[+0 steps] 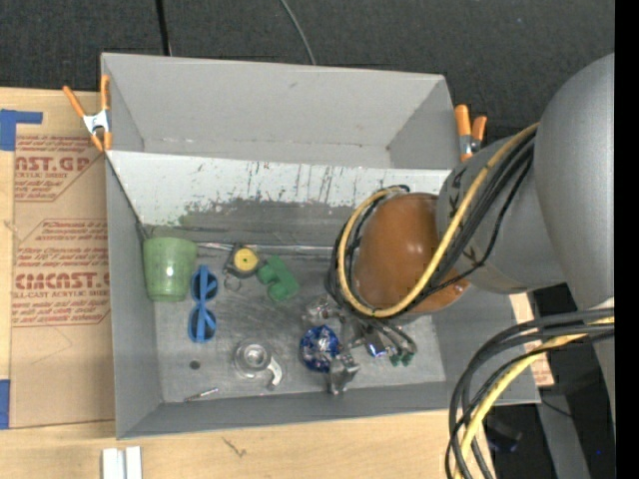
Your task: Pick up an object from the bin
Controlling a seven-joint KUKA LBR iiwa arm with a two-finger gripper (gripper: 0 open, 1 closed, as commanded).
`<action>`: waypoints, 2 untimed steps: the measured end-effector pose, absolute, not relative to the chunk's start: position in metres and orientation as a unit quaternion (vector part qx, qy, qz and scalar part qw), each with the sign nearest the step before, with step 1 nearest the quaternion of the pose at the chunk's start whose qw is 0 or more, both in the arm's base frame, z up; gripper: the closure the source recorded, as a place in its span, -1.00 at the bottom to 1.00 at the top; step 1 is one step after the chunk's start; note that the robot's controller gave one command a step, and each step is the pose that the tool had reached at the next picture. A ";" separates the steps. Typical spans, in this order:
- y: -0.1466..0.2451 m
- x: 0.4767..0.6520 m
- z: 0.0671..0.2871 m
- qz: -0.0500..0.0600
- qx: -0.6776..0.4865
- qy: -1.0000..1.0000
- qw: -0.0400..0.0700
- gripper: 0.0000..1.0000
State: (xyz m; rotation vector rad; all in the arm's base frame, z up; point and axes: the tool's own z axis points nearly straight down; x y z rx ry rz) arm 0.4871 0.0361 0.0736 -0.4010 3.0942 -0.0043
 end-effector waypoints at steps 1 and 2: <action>0.037 0.490 0.075 -0.001 -0.129 0.992 0.015 1.00; 0.033 0.498 0.197 0.000 -0.130 0.992 0.005 1.00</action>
Offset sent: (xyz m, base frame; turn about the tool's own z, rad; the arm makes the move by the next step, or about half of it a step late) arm 0.0000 0.0000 0.0000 0.0000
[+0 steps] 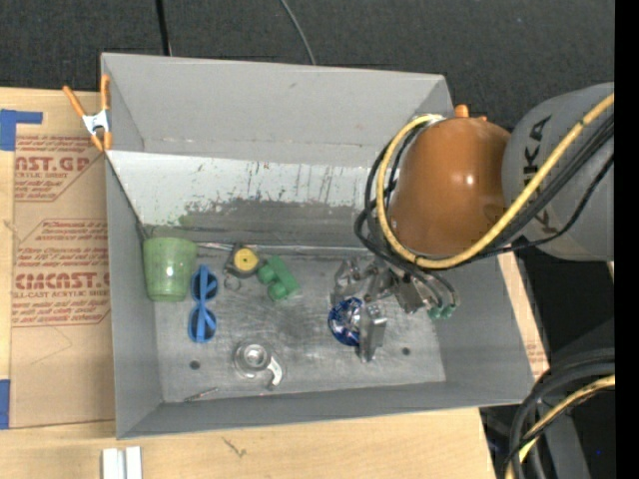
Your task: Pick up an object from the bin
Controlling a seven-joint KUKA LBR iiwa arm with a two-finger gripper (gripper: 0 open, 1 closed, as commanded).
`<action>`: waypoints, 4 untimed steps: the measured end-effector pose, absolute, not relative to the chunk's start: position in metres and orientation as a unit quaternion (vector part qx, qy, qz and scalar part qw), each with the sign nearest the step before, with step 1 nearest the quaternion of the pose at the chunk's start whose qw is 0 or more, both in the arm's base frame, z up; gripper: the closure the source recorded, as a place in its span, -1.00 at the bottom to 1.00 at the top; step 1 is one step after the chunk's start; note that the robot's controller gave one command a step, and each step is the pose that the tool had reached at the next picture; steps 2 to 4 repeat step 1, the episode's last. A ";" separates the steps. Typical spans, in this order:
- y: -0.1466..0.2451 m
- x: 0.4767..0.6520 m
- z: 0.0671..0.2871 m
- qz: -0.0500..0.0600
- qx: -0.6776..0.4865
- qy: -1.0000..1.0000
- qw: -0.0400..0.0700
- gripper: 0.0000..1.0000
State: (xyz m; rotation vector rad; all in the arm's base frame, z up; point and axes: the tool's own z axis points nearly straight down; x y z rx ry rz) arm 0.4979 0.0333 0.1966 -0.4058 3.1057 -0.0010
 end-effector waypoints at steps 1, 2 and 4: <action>0.035 0.494 0.288 0.000 -0.138 0.990 0.006 1.00; 0.035 0.494 0.288 0.000 -0.138 0.990 0.006 1.00; 0.035 0.494 0.288 0.000 -0.138 0.990 0.006 1.00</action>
Offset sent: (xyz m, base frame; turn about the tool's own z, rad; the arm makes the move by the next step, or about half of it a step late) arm -0.0053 0.0004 0.0872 -0.0172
